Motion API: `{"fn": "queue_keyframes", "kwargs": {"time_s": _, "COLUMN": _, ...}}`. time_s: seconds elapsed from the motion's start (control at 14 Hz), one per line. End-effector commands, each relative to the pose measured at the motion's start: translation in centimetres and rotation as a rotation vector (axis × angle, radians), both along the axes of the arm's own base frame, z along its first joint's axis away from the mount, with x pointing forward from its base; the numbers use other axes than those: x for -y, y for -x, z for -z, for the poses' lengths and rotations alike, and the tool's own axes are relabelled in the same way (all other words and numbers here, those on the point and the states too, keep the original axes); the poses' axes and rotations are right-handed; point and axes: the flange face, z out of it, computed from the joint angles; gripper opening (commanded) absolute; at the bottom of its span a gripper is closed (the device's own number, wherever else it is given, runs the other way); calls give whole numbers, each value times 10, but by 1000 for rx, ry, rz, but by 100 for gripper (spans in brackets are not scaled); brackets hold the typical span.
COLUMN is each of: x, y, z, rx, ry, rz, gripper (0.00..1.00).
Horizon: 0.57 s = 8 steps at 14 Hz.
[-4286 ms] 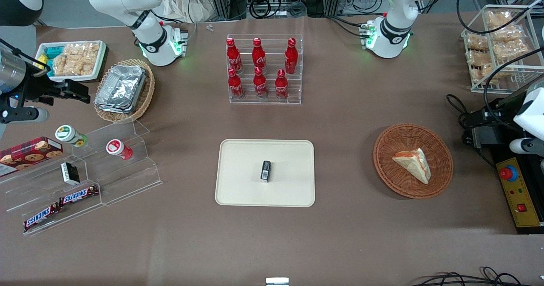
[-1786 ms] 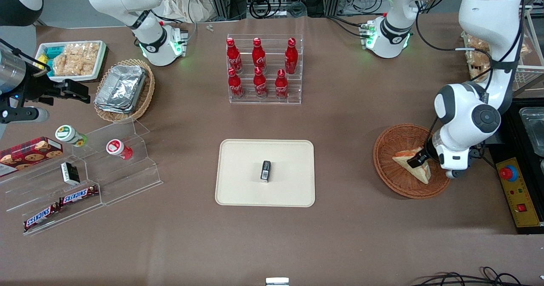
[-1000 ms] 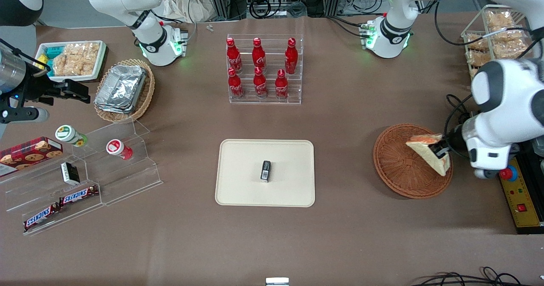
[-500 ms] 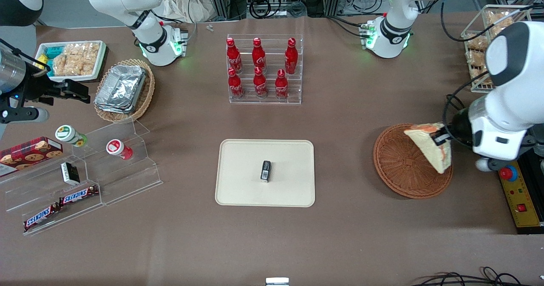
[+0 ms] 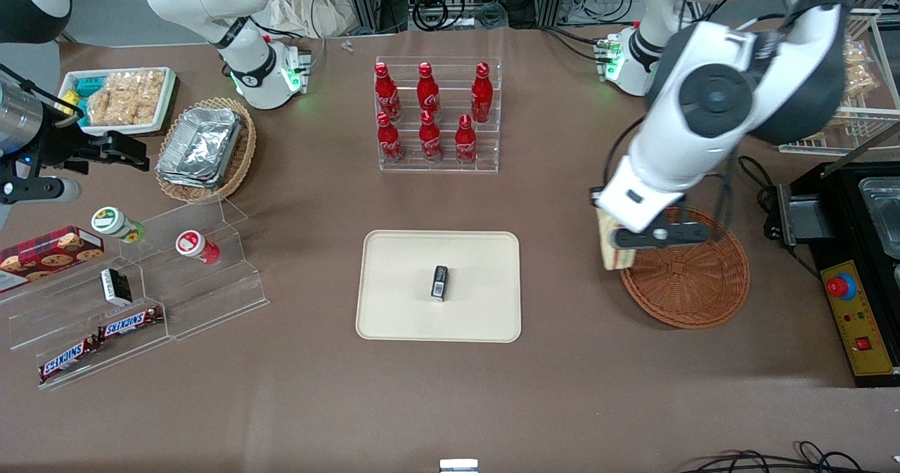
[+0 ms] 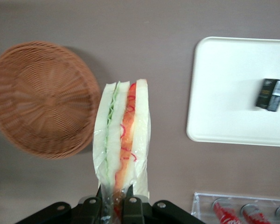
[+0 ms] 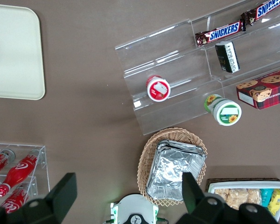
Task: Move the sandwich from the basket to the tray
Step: 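Lift the sandwich out of the basket with the left gripper, then carry the sandwich over the white tray beside the black box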
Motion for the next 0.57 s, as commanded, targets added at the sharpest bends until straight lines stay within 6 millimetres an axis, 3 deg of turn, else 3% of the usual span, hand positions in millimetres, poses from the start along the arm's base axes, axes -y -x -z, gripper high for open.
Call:
{"fn": "queue_keyframes", "kwargs": {"time_s": 0.0, "x": 50, "y": -8, "z": 41, "rx": 27, "ry": 9, "rz": 41, "gripper": 0}}
{"fn": "queue_keyframes", "kwargs": {"time_s": 0.21, "x": 70, "y": -27, "z": 85, "rx": 34, "ry": 63, "rz": 48, "gripper": 0}}
{"fn": "queue_keyframes", "kwargs": {"time_s": 0.36, "x": 99, "y": -29, "z": 117, "rx": 74, "ry": 102, "rz": 79, "gripper": 0}}
{"fn": "queue_keyframes", "kwargs": {"time_s": 0.5, "x": 109, "y": -40, "z": 158, "rx": 93, "ry": 150, "rz": 67, "gripper": 0}}
